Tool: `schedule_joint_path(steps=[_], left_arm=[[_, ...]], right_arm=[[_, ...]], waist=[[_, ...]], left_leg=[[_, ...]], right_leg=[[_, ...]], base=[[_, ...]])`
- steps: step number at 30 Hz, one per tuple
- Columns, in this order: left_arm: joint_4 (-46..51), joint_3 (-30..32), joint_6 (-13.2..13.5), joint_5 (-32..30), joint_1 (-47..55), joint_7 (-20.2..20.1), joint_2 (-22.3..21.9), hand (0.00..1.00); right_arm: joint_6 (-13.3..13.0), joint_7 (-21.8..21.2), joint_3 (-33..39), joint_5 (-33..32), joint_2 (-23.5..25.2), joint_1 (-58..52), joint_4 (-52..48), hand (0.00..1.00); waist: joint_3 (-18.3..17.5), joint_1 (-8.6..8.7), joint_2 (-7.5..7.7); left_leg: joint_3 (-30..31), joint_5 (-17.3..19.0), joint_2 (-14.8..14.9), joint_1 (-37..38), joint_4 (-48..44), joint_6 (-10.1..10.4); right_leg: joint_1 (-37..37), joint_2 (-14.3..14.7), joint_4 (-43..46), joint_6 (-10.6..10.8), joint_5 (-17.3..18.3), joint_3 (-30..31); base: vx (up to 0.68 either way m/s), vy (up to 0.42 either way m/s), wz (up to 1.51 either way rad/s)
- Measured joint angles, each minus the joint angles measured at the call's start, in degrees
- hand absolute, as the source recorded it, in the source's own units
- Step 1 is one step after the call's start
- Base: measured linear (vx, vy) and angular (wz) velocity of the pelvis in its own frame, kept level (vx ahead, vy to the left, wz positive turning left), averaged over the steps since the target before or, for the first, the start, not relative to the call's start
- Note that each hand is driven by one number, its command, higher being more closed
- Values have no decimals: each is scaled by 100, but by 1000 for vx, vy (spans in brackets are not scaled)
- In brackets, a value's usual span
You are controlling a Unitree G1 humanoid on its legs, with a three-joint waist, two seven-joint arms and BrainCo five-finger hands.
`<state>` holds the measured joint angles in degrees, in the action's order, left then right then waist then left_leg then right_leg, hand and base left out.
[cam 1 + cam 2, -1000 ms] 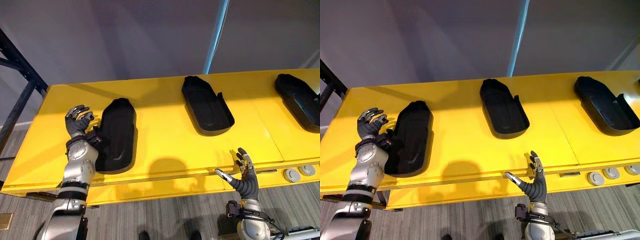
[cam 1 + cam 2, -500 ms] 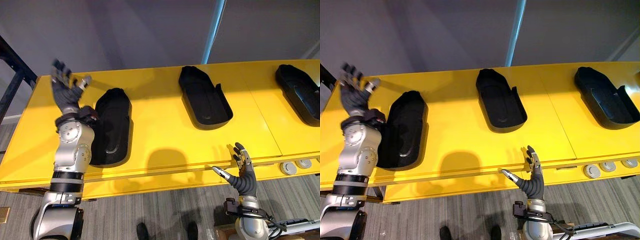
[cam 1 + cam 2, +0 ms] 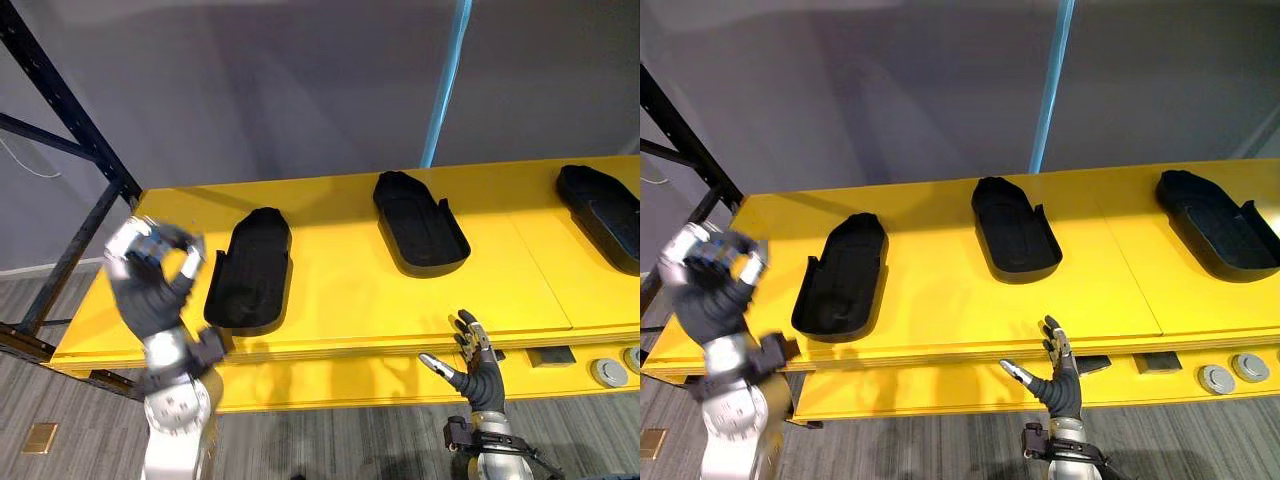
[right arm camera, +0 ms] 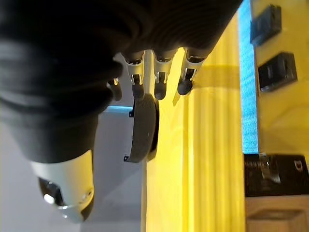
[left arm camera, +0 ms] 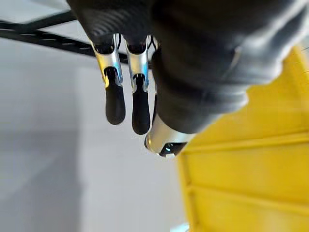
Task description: Walk over and take plastic housings, then place them on the shelf
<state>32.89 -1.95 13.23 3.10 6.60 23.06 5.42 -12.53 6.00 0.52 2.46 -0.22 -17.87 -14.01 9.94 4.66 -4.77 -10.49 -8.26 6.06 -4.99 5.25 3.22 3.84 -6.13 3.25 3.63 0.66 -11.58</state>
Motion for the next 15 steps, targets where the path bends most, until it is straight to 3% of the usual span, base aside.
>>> schedule_joint_path(steps=[6,15], left_arm=[[-184,-205,-52,-3,1049,-511,-246,100],[-1062,-99,-324,-227,1052,-749,-295,100]], right_arm=[[5,-52,77,0,120,-247,13,0],[-71,-29,115,4,113,-50,-4,0]], waist=[[-65,-23,6],[-42,12,60]], left_leg=[[99,-41,-12,-214,-1,-23],[62,-85,0,-555,-4,-23]], right_leg=[[111,-3,-85,32,-85,-73],[481,5,-85,45,-172,-32]], base=[[-40,15,8],[-14,3,-2]])
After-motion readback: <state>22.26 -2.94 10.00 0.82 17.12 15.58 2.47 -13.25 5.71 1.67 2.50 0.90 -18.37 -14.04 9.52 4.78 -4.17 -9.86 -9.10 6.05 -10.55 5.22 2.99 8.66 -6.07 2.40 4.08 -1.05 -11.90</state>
